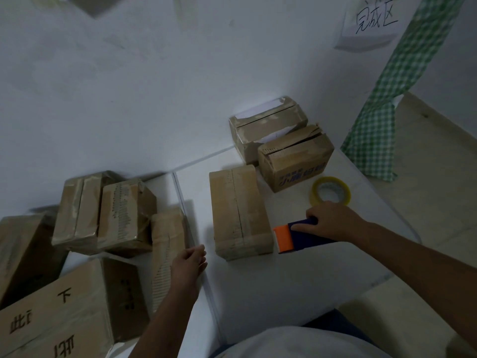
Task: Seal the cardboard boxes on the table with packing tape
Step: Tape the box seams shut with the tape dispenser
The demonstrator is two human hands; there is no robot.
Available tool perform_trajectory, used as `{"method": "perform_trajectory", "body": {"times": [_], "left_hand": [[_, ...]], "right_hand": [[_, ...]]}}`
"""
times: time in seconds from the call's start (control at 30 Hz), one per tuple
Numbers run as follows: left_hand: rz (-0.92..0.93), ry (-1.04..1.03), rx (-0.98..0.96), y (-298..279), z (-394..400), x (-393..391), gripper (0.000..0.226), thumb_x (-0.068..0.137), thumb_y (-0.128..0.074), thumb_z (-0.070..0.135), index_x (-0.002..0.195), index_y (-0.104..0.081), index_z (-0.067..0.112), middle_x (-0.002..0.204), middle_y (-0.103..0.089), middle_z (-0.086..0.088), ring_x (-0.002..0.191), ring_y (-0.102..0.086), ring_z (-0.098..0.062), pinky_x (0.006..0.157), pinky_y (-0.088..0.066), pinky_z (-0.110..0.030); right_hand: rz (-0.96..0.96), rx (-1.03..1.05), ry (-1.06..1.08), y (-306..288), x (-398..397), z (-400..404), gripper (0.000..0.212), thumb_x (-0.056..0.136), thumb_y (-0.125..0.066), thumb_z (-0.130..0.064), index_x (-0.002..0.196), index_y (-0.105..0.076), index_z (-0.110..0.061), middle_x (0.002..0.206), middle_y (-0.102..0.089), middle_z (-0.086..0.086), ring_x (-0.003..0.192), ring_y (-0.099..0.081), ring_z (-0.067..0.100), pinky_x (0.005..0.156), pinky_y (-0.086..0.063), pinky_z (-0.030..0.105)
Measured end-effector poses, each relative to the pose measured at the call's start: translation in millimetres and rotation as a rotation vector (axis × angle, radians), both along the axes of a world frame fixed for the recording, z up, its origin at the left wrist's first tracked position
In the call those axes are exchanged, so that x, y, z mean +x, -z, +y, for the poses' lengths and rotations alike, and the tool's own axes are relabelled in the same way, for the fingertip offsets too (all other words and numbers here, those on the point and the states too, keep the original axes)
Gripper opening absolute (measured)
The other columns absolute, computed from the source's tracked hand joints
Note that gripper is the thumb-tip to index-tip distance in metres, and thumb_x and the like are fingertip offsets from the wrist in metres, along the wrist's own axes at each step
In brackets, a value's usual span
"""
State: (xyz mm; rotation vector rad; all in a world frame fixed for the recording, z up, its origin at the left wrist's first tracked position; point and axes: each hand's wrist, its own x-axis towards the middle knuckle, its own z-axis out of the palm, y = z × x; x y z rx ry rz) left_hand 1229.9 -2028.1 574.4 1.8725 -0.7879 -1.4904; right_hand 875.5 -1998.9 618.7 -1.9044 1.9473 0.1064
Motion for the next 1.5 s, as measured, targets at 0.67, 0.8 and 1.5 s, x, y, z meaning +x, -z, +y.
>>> {"method": "perform_trajectory", "body": {"times": [0.67,0.8,1.5], "left_hand": [[-0.311,0.4,-0.033,3,-30,-7,0.052,0.082,-0.078,0.035,0.116,-0.053,0.005,0.104,-0.059,-0.01,0.086,-0.055,-0.014,0.066,-0.042,-0.023],[-0.315,0.437,-0.018,5,-28,-5,0.046,0.084,-0.074,0.043,0.111,-0.053,0.012,0.102,-0.059,-0.005,0.089,-0.056,-0.014,0.069,-0.044,-0.025],[-0.891,1.214,-0.787,-27,-53,-41,0.049,0.095,-0.059,0.016,0.143,-0.048,0.014,0.143,-0.051,-0.01,0.124,-0.053,-0.027,0.105,-0.043,-0.035]], "right_hand": [[-0.006,0.164,0.234,29,41,24,0.066,0.082,-0.034,-0.081,0.07,-0.052,-0.019,0.068,-0.049,-0.002,0.06,-0.049,0.012,0.057,-0.04,0.029],[-0.005,0.172,0.216,26,40,21,0.066,0.083,-0.034,-0.08,0.074,-0.055,-0.018,0.07,-0.051,-0.001,0.064,-0.053,0.015,0.059,-0.042,0.03],[0.021,0.153,0.207,26,42,22,0.063,0.083,-0.035,-0.079,0.065,-0.045,-0.02,0.065,-0.046,-0.002,0.057,-0.046,0.013,0.053,-0.036,0.029]]}}
